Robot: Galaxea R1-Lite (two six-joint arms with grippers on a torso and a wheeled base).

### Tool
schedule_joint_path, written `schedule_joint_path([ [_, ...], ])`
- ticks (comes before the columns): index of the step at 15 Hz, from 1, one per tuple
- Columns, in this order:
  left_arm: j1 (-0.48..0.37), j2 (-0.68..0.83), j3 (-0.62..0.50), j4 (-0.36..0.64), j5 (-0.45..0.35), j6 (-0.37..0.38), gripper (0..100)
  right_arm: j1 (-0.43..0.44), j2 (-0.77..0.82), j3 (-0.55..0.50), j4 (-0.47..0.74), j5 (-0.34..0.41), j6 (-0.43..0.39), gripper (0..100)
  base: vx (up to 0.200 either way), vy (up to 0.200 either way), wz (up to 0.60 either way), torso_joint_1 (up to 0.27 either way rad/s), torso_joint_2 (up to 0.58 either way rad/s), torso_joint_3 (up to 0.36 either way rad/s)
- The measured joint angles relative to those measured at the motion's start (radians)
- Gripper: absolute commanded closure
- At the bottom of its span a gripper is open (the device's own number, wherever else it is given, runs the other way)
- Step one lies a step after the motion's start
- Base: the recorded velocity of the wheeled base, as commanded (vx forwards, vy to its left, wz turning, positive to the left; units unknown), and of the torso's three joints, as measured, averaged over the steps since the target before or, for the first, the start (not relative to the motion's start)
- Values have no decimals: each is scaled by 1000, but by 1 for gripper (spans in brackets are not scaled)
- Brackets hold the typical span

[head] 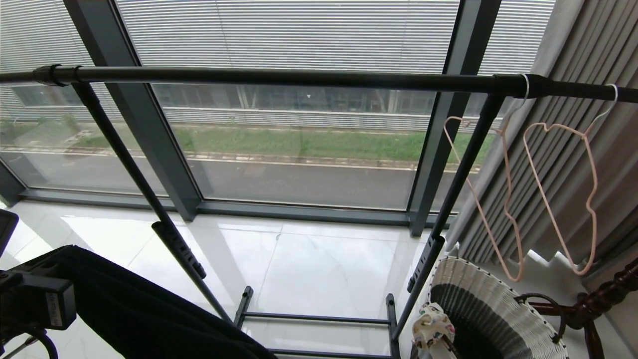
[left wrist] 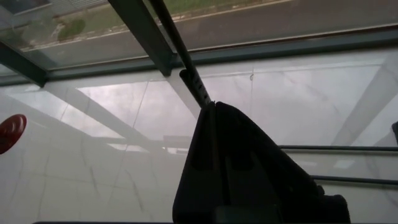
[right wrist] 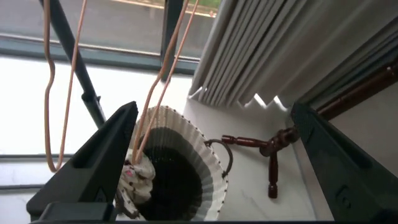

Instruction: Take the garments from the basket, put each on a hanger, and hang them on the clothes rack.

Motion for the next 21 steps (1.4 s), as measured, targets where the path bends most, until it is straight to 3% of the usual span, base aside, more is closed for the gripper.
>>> schedule_joint_path([
  [2, -1, -1, 0, 0, 0, 0, 100, 0, 60, -17, -76, 0, 81, 0, 200, 0, 0, -5, 2, 2],
  [6, -2, -10, 4, 0, 0, 2, 100, 0, 157, -73, -94, -1, 196, 0, 0, 0, 0, 0, 0, 0],
  [12, -3, -27, 6, 0, 0, 3, 100, -1, 243, -80, -90, -1, 247, 0, 0, 0, 0, 0, 0, 0],
  [21, -3, -36, 4, 0, 1, 2, 100, 6, 378, -77, -96, 0, 249, 0, 0, 0, 0, 0, 0, 0],
])
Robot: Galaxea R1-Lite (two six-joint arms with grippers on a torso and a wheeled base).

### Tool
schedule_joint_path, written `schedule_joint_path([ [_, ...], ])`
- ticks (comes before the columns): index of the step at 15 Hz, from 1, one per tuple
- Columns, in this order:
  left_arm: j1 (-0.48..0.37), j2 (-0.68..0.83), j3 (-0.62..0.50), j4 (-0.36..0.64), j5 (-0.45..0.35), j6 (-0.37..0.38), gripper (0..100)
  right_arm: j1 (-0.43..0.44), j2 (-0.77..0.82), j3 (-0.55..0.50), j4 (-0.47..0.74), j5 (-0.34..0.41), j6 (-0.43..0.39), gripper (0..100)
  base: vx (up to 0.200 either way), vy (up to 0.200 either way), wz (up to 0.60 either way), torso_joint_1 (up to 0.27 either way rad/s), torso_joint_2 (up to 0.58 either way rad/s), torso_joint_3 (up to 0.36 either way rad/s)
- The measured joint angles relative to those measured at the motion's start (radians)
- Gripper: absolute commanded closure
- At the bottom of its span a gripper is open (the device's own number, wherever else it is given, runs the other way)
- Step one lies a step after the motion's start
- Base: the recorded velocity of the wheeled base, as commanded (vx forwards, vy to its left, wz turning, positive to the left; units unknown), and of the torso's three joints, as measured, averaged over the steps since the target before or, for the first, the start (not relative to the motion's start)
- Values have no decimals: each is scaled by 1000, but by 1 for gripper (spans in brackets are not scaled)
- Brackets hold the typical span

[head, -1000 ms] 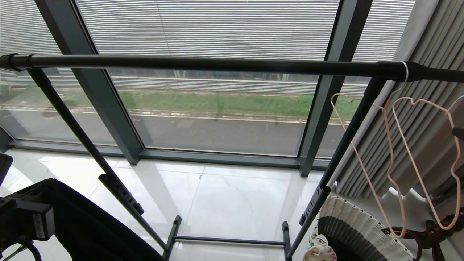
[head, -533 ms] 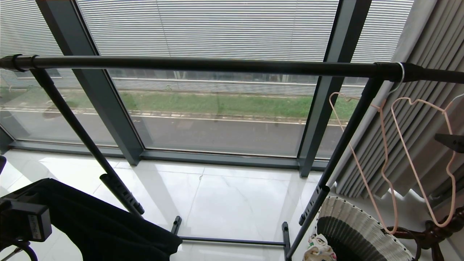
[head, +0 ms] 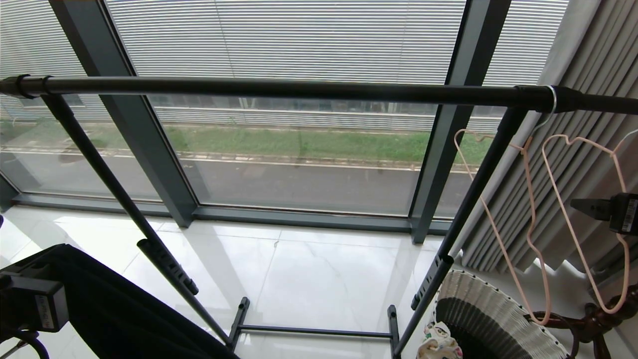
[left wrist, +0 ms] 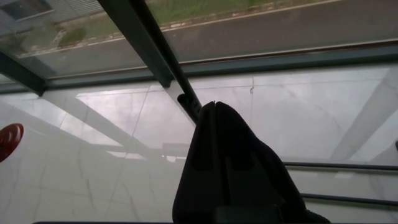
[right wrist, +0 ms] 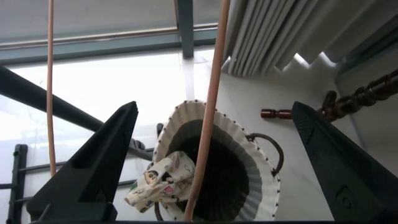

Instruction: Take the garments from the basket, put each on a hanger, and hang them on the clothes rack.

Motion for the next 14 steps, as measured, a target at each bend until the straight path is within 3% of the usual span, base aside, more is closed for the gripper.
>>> schedule_joint_path([
  [14, -2, -10, 9, 0, 0, -5, 100, 46, 13, 48, -41, -1, 63, 0, 0, 0, 0, 0, 0, 0],
])
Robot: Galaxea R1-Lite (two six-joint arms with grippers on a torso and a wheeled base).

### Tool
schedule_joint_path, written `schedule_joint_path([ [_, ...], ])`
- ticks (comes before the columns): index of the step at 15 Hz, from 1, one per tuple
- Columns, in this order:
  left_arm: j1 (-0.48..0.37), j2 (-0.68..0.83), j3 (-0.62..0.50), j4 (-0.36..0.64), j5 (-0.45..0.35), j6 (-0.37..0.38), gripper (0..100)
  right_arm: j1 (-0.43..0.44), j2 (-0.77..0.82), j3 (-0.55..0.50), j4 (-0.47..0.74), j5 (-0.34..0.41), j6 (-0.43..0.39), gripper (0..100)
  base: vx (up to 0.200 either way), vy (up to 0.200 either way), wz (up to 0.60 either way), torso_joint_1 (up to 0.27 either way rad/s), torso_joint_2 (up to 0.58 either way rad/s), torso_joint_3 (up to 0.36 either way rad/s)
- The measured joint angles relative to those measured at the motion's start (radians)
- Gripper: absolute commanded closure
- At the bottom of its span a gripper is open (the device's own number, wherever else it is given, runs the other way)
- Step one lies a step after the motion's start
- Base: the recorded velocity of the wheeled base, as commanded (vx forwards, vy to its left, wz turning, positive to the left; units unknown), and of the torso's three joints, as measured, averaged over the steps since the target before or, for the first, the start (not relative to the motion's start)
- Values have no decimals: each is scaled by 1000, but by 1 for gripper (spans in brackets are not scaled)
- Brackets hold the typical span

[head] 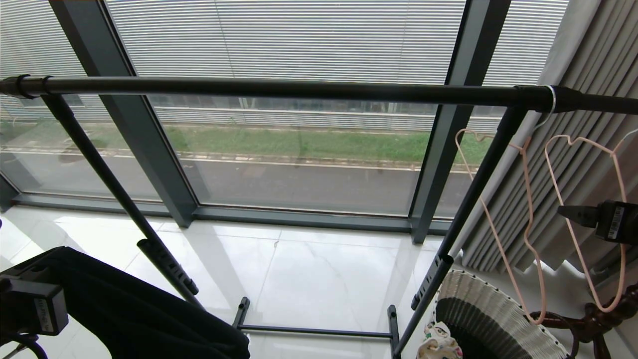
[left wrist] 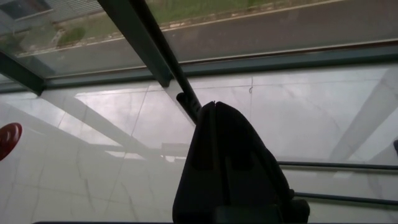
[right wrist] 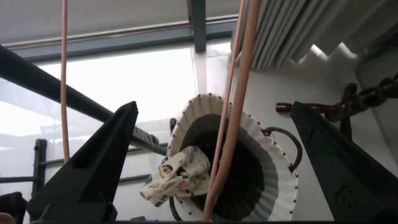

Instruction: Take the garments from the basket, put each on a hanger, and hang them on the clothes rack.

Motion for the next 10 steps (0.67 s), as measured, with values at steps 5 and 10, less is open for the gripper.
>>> schedule_joint_path([
  [5, 1, -17, 6, 0, 0, 1, 100, 9, 0, 20, -7, -2, 7, 0, 0, 0, 0, 0, 0, 0],
  [10, 1, -27, 8, 0, 0, 1, 100, 10, 0, 28, -38, -2, 7, 100, 0, 0, 0, 0, 0, 0],
])
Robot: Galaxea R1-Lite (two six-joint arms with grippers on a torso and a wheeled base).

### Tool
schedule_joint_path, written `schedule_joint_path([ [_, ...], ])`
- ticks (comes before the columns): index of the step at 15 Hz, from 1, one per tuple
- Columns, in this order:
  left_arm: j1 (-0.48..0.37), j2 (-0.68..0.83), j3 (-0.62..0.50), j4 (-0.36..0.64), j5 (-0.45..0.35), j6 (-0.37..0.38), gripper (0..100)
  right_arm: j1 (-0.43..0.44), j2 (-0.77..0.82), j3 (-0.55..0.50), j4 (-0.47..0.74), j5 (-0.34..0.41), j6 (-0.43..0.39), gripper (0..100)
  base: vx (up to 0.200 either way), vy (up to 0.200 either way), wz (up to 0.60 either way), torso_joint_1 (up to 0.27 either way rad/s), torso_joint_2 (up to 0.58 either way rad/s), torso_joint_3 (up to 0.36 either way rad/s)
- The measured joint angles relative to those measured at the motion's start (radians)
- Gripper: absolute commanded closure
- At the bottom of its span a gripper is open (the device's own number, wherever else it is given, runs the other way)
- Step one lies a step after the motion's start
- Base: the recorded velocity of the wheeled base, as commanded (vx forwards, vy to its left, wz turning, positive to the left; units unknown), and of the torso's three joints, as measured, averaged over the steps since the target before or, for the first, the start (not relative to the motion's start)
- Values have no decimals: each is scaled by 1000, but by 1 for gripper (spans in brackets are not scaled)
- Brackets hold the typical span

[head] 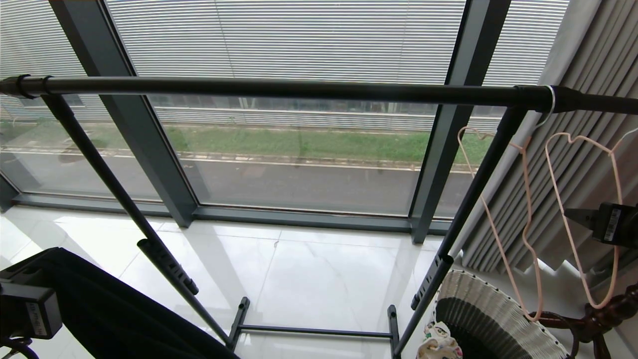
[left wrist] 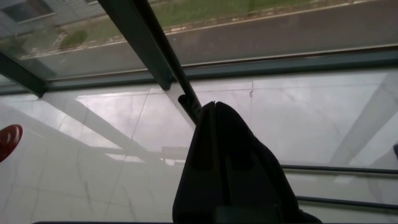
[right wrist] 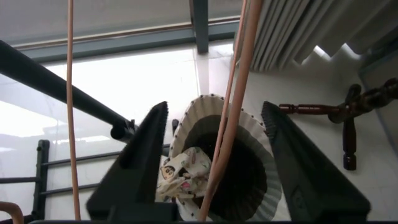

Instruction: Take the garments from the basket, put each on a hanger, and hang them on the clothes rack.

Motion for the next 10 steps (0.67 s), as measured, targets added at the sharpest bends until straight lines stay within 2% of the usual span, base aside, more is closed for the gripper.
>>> schedule_joint_path([
  [10, 0, -3, 0, 0, 0, 0, 100, -1, -7, 2, -1, -2, 0, 100, 0, 0, 0, 0, 0, 0],
])
